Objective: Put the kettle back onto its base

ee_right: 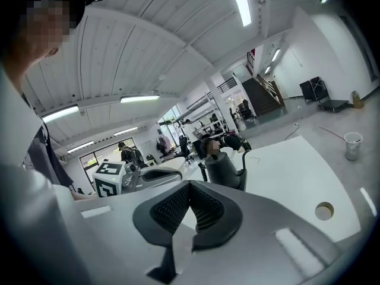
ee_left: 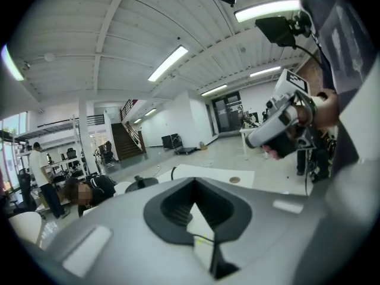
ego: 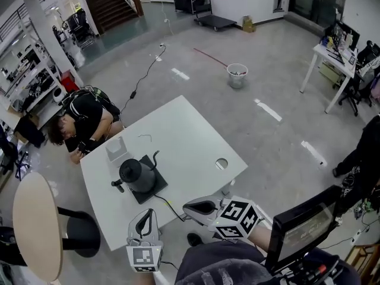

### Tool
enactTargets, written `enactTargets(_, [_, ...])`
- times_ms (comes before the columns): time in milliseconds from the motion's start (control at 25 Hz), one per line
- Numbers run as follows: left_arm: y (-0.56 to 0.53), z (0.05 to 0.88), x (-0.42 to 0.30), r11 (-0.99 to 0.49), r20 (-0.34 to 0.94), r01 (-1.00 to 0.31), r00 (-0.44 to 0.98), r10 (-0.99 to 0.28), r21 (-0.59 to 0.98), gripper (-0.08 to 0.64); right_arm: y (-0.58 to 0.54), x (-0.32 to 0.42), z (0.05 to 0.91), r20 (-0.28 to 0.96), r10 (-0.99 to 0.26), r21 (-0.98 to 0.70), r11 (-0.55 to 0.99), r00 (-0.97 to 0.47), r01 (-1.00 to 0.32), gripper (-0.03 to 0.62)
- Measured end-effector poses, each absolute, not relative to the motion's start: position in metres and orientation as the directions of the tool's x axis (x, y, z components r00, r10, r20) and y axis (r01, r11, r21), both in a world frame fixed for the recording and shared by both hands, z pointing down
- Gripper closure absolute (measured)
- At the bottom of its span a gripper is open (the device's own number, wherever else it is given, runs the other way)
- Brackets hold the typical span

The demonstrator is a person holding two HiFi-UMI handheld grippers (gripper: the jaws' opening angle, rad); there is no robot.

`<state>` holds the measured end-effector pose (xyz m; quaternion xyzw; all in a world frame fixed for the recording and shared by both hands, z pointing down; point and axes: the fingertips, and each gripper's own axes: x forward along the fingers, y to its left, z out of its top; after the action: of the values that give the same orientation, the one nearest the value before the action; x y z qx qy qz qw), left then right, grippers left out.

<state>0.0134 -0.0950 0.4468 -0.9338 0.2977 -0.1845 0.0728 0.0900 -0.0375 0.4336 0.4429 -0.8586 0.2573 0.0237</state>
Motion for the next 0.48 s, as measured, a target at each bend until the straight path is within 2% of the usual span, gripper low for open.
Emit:
enactTargets(160, [-0.06, 0.443, 0.045, -0.839, 0.308, -0.488, 0.782, -0.542, -0.239, 0.56, -0.01, 0.111, 0.437, 0.244, -0.753, -0.435, 0.478, -0.611, -0.763, 0.592])
enactTargets(480, [0.022, 0.457, 0.052, -0.895, 0.415, -0.44, 0.803, -0.428, -0.073, 0.56, 0.046, 0.116, 0.462, 0.216, -0.714, -0.522, 0.492, -0.666, -0.697, 0.592])
